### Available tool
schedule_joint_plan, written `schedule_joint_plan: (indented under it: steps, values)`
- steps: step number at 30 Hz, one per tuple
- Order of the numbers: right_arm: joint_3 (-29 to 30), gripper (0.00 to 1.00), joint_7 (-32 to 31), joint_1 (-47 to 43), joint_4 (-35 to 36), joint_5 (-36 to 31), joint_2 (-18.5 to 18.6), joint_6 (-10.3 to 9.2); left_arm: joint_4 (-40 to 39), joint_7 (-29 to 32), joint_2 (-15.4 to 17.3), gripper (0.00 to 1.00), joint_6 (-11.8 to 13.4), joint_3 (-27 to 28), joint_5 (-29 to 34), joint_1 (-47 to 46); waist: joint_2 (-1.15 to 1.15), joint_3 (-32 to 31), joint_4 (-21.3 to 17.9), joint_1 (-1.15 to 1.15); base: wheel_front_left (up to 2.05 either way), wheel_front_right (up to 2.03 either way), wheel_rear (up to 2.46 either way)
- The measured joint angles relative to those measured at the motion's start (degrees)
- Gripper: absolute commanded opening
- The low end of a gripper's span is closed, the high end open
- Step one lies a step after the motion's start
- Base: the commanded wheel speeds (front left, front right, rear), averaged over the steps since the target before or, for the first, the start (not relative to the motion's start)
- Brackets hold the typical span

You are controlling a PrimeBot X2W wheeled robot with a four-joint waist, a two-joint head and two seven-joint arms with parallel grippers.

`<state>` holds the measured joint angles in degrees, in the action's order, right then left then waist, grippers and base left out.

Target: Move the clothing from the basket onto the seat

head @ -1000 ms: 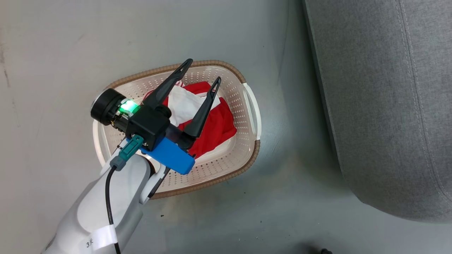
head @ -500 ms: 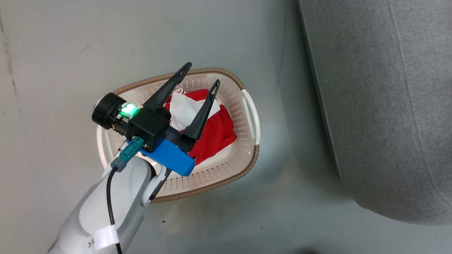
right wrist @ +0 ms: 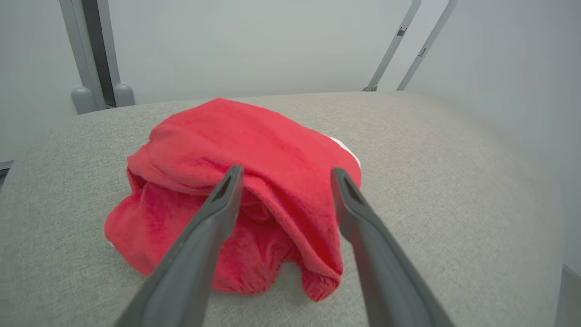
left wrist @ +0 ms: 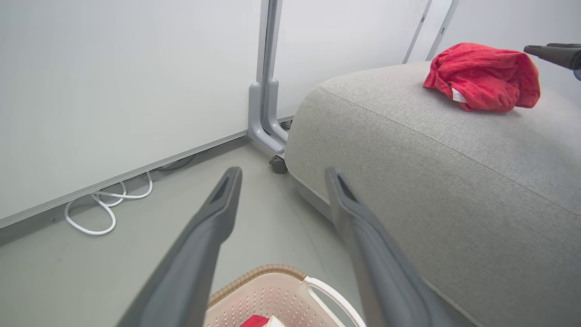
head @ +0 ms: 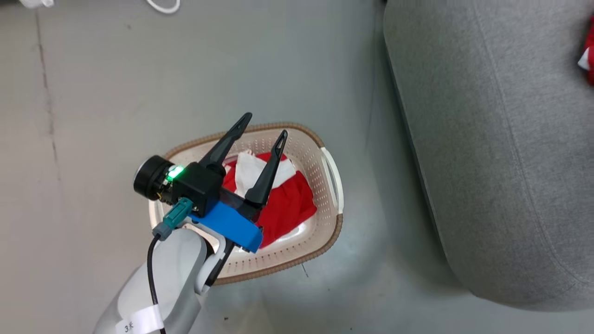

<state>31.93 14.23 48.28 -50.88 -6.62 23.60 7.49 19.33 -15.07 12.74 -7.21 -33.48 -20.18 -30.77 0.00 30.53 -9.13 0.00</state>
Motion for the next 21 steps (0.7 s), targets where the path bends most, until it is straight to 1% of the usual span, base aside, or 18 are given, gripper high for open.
schedule_joint_plan:
  steps: [6, 10, 15, 21]
  values:
    - [-3.5, 1.0, 0.07, -5.71, 3.75, 1.0, -2.4, 0.0, 1.05, 0.0, -1.97, 1.0, -0.19, 2.07, -0.82, 4.38, 0.0, -5.95, 0.83, 0.0, 0.0, 0.0, 0.0]
    - [-5.79, 1.0, -0.09, -10.84, 8.6, 3.12, -4.8, 0.0, 1.35, 0.0, -3.13, 1.0, -0.2, 3.94, -1.47, 7.56, 0.0, -10.43, 1.6, -0.01, 0.0, 0.0, 0.0]
    - [-9.51, 1.0, -2.37, -18.2, 17.83, 5.83, -7.53, 0.0, 1.78, 0.0, -4.28, 1.0, -0.21, 6.58, -1.62, 11.73, 0.0, -16.01, 2.78, -0.01, 0.0, 0.0, 0.0]
    - [-13.91, 1.0, -7.23, -27.11, 30.45, 8.49, -10.8, 0.0, 1.85, 0.0, -5.15, 1.0, -0.21, 9.66, -1.56, 16.24, 0.0, -21.86, 4.33, -0.02, 0.0, 0.0, 0.0]
